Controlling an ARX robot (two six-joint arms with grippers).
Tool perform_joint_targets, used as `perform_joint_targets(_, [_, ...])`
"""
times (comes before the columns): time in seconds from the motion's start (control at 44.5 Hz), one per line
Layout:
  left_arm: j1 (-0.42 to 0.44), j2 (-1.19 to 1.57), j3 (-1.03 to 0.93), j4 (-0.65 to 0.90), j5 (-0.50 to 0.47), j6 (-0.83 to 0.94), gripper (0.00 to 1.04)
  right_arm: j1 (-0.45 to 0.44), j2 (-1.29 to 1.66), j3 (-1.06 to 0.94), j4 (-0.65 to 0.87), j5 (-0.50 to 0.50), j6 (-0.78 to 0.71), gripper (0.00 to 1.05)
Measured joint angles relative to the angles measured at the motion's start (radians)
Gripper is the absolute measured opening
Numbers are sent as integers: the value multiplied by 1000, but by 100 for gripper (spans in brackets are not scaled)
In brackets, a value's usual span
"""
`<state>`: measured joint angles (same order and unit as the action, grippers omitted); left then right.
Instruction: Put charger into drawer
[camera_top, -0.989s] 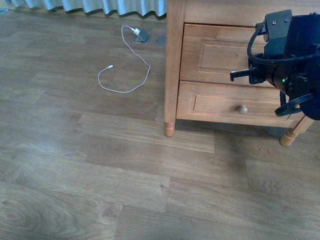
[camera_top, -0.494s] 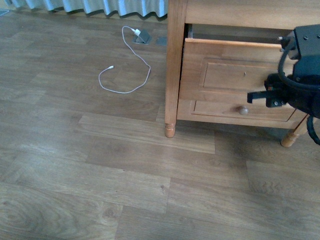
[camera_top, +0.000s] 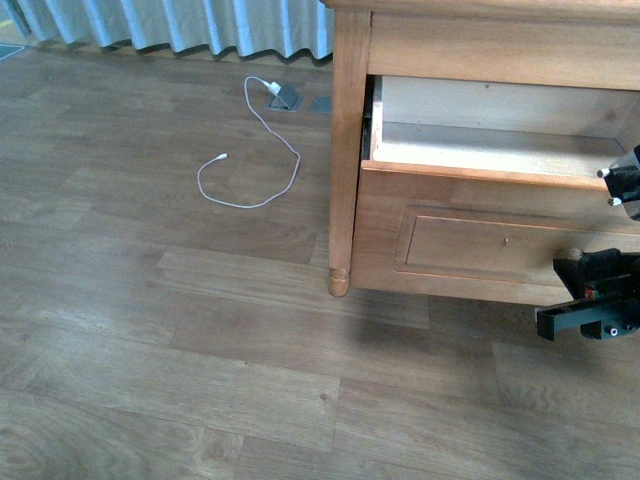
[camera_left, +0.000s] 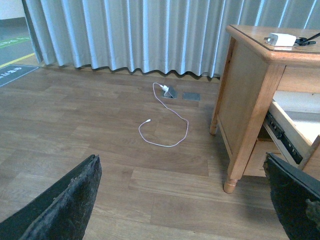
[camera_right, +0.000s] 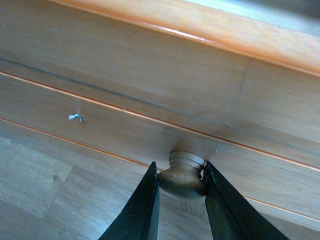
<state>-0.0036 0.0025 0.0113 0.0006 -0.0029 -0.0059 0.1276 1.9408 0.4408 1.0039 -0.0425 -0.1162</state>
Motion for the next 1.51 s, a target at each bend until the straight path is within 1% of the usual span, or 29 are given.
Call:
perform_joint_targets(0.022, [0, 0, 0, 0, 0, 0, 99, 2, -4, -8, 0, 0, -2, 22])
perform_joint_targets(0.112, [0, 0, 0, 0, 0, 0, 99, 5, -26, -36, 5, -6, -2, 38])
perform_joint_targets(0.135, [0, 0, 0, 0, 0, 0, 99, 5, -31, -39, 5, -10, -2, 40])
perform_joint_targets(0.18, [0, 0, 0, 0, 0, 0, 99, 6, -59, -53, 0, -33, -1, 48])
perform_joint_targets(0.292, [0, 0, 0, 0, 0, 0, 99, 6, -131, -80, -31, -68, -3, 61])
perform_joint_targets(0.404, [0, 0, 0, 0, 0, 0, 99, -8, -270, -126, -120, -109, -8, 79])
perform_joint_targets(0.427, [0, 0, 0, 0, 0, 0, 99, -16, -322, -136, -159, -123, -8, 84])
perform_joint_targets(0.494, [0, 0, 0, 0, 0, 0, 99, -33, -442, -153, -249, -147, -7, 95])
perform_joint_targets(0.539, [0, 0, 0, 0, 0, 0, 99, -42, -508, -160, -296, -159, -3, 98])
perform_joint_targets(0.629, [0, 0, 0, 0, 0, 0, 99, -62, -695, -179, -432, -189, 2, 96])
perform_joint_targets(0.854, [0, 0, 0, 0, 0, 0, 99, -120, -1132, -208, -748, -272, 39, 96])
perform_joint_targets(0.966, [0, 0, 0, 0, 0, 0, 99, -187, -1308, -216, -873, -325, 64, 96])
perform_joint_targets(1.056, [0, 0, 0, 0, 0, 0, 99, -264, -1406, -235, -930, -370, 93, 96])
perform_joint_targets(1.101, [0, 0, 0, 0, 0, 0, 99, -326, -1443, -256, -929, -403, 120, 96])
perform_joint_targets(1.146, [0, 0, 0, 0, 0, 0, 99, -356, -1452, -265, -929, -404, 134, 96])
perform_joint_targets(1.393, [0, 0, 0, 0, 0, 0, 99, -363, -1456, -270, -922, -404, 148, 96])
perform_joint_targets(1.461, [0, 0, 0, 0, 0, 0, 99, -323, -1479, -326, -777, -248, 137, 87])
perform_joint_targets(1.506, [0, 0, 0, 0, -1, 0, 99, -299, -1502, -359, -702, -174, 132, 80])
